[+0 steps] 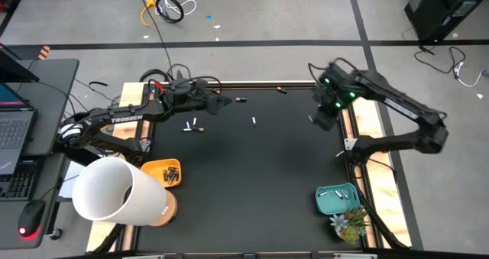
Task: Sort batteries
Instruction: Put the silver battery into the green bin
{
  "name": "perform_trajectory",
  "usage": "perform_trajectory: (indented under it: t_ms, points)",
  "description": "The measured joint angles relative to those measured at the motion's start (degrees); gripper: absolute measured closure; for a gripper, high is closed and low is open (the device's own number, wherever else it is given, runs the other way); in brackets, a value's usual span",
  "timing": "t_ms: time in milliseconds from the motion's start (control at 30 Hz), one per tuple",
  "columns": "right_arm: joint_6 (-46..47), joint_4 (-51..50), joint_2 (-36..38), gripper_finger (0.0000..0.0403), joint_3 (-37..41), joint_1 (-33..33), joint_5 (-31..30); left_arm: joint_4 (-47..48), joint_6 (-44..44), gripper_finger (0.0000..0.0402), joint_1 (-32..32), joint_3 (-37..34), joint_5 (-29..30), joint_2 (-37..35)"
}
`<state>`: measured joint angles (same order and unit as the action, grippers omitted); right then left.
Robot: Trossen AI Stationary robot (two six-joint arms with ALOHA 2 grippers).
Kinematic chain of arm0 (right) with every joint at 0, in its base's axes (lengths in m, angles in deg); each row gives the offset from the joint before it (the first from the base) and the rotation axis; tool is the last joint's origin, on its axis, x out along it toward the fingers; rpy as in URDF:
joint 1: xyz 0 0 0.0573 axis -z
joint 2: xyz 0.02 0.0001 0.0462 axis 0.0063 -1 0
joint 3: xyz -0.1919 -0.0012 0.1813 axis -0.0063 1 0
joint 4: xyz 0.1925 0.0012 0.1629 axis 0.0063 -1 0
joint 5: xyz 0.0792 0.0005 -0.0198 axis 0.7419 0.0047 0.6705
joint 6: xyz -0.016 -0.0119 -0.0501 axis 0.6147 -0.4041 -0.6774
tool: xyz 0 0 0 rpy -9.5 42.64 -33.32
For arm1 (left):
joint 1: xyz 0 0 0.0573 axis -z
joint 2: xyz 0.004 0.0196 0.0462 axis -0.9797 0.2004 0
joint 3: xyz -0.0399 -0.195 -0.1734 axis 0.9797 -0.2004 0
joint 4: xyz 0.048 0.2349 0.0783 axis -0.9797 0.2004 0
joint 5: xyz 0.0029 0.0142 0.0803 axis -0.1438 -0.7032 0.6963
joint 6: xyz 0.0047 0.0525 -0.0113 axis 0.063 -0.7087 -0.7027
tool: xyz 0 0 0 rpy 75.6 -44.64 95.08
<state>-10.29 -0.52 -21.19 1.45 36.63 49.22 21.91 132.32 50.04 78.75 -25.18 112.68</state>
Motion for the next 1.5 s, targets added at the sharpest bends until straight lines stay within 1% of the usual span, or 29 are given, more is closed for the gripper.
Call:
perform_trajectory:
  t_ms: [167, 267, 333, 433, 533, 667, 733, 833, 967, 1100, 1267, 1500]
  points:
    - [10.92, -4.65, 7.10, 0.0403, 0.01, -9.66, 3.09, -0.78, -5.27, 0.0241, 0.00, 0.02, 6.96, -0.02]
    - [19.77, -4.83, 9.69, 0.0403, 0.00, -16.50, 4.48, -0.83, -7.86, 0.0241, 0.00, 0.02, 11.59, -0.02]
    - [25.37, -4.84, 10.70, 0.0403, 0.01, -21.48, 5.26, -1.18, -9.13, 0.0241, 0.00, 0.02, 13.34, -0.02]
    - [32.25, -5.00, 11.03, 0.0403, 0.00, -28.97, 6.84, -2.47, -10.61, 0.0241, -0.02, 0.02, 14.05, -0.04]
    - [37.29, -5.66, 10.41, 0.0403, 0.05, -35.94, 9.92, -2.87, -11.91, 0.0241, -0.02, 0.02, 14.05, -0.04]
    - [42.23, -5.27, 9.19, 0.0403, 2.22, -43.51, 14.59, -3.29, -11.98, 0.0241, 0.00, 0.04, 14.05, -0.04]
    - [43.70, -5.19, 8.53, 0.0403, 4.41, -46.60, 14.58, -3.30, -11.93, 0.0241, 0.00, 0.04, 14.05, -0.04]
    - [46.06, -3.81, 7.40, 0.0403, 8.91, -49.65, 13.46, -3.28, -11.91, 0.0241, 0.00, 0.04, 14.05, -0.04]
    - [48.60, 1.80, 6.11, 0.0403, 15.78, -51.68, 12.69, -3.28, -11.79, 0.0241, 0.00, 0.04, 14.05, -0.04]
    - [52.32, 11.11, 5.20, 0.0403, 22.41, -52.28, 12.55, -3.29, -11.70, 0.0241, 0.00, 0.04, 13.96, -0.04]
    - [59.32, 23.35, 4.33, 0.0403, 29.79, -53.54, 15.47, -3.23, -11.50, 0.0241, 0.00, 0.04, 13.32, -0.04]
    - [67.25, 37.04, 3.68, 0.0403, 38.64, -56.87, 16.10, -3.17, -11.21, 0.0241, 0.00, 0.04, 12.76, -0.04]
